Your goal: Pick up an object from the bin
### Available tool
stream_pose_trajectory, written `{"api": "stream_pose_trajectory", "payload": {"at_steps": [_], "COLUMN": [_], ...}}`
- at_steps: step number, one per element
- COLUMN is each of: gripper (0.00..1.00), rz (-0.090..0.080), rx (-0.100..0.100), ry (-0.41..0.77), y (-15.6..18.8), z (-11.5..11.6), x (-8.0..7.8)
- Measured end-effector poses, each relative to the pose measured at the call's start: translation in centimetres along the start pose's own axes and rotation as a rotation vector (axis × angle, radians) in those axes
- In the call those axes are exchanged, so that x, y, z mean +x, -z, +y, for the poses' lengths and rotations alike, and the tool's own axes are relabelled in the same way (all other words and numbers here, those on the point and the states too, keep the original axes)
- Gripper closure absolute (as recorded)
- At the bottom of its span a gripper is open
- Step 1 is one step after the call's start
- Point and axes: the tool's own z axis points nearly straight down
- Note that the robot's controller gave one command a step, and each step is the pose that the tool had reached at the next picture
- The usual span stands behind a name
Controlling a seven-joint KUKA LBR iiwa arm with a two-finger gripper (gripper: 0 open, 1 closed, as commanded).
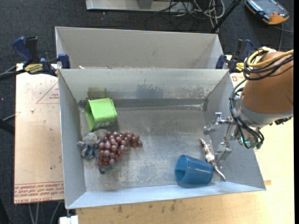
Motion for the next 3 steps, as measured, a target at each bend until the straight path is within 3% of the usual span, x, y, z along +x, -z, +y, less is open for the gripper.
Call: {"api": "stream_pose_trajectory", "payload": {"at_steps": [1, 2, 3], "gripper": [0.0, 1.0, 1.0], "rz": [-0.007, -0.015, -0.015], "rx": [0.001, 0.004, 0.005], "ry": [0.003, 0.174, 0.175], "y": [0.3, -10.5, -10.5], "z": [0.0, -1.2, -1.2], "x": [-0.2, 2.2, 2.2]}}
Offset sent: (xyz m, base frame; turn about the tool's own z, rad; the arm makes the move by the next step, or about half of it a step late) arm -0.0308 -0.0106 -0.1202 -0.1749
